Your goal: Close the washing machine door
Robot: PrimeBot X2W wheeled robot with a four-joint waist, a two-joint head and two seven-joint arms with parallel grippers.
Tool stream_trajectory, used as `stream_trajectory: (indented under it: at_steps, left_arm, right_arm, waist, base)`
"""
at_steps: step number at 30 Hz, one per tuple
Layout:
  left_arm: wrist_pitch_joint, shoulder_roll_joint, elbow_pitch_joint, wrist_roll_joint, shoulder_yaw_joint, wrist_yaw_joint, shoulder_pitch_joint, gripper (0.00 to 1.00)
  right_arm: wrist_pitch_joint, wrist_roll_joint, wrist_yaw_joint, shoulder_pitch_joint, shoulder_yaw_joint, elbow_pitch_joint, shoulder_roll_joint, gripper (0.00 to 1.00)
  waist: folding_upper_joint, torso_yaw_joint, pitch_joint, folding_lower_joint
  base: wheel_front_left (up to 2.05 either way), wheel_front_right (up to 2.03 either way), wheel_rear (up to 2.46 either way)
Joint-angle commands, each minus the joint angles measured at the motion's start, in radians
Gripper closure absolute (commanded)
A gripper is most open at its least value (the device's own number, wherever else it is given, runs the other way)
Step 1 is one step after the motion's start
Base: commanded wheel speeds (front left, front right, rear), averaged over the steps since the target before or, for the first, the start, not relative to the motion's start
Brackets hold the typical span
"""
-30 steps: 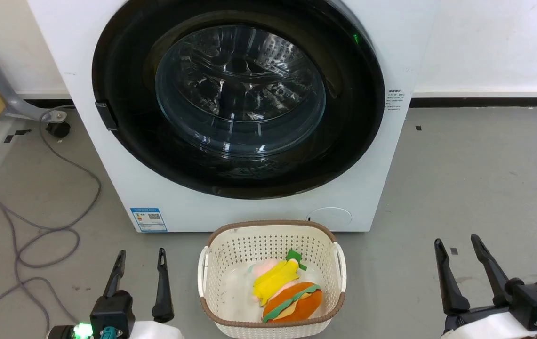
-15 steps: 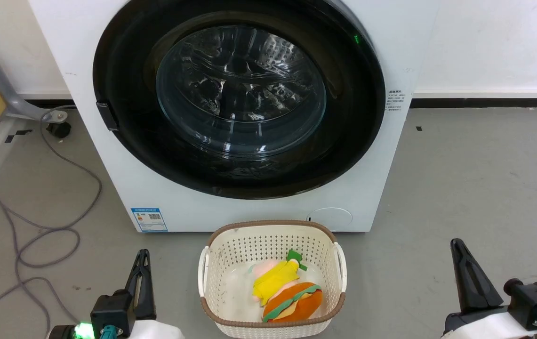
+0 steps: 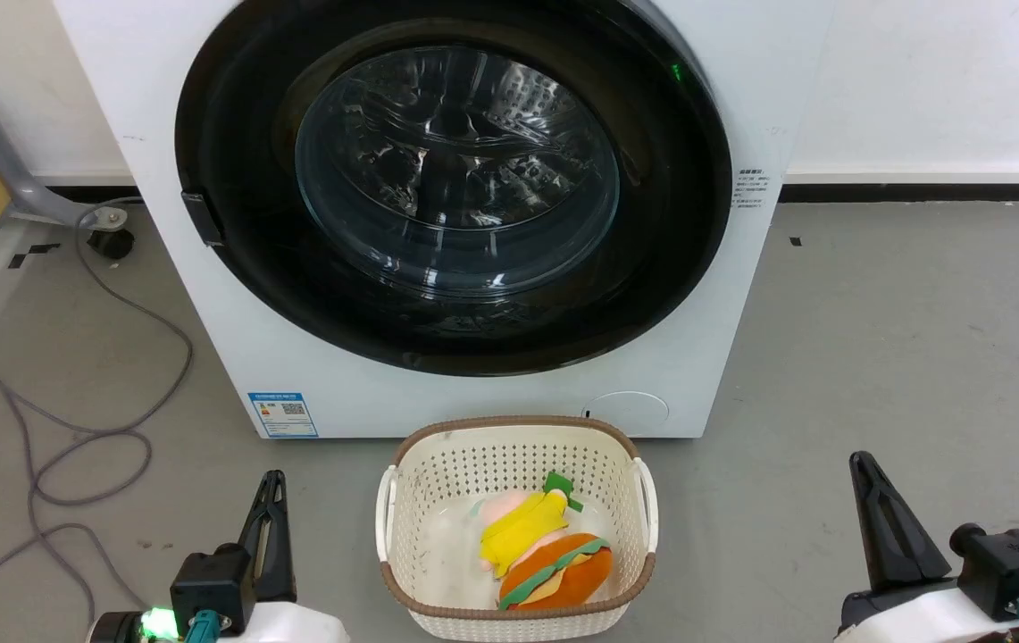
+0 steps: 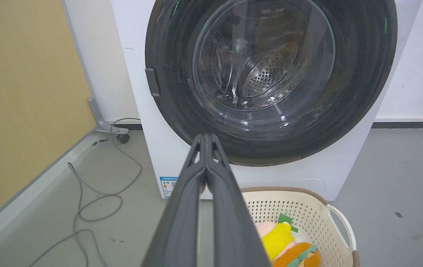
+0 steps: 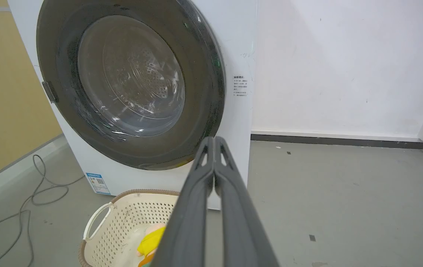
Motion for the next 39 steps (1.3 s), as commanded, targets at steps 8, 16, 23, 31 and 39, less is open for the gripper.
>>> stream_trajectory:
  at_steps: [8, 16, 23, 31, 39]
  left_arm:
    - [0.018, 0.001, -0.012, 0.006, 0.003, -0.008, -0.009, 1.0]
    - [0.034, 0.001, -0.021, 0.008, 0.005, -0.014, -0.012, 1.0]
    - [0.049, 0.001, -0.028, 0.01, 0.007, -0.02, -0.014, 1.0]
    - [0.065, 0.001, -0.036, 0.012, 0.01, -0.026, -0.017, 1.0]
    - [0.081, 0.001, -0.045, 0.014, 0.012, -0.033, -0.02, 1.0]
  right_arm:
    - [0.018, -0.014, 0.0, -0.006, 0.007, -0.015, 0.001, 1.0]
    - [0.034, -0.021, 0.0, -0.008, 0.011, -0.022, 0.001, 1.0]
    - [0.048, -0.026, 0.0, -0.01, 0.014, -0.029, 0.002, 1.0]
    - [0.065, -0.032, 0.0, -0.011, 0.018, -0.036, 0.002, 1.0]
    - [0.081, -0.038, 0.0, -0.013, 0.022, -0.044, 0.002, 1.0]
  waist:
    - [0.0, -0.001, 0.002, 0.0001]
    - [0.0, -0.001, 0.004, 0.0001]
    - [0.0, -0.002, 0.005, 0.0001]
    - [0.0, -0.002, 0.007, 0.0001]
    - [0.0, -0.003, 0.009, 0.0001]
  base:
    - [0.0, 0.0, 0.0]
    - [0.0, 0.0, 0.0]
    - [0.0, 0.0, 0.0]
    - [0.0, 0.0, 0.0]
    - [0.0, 0.0, 0.0]
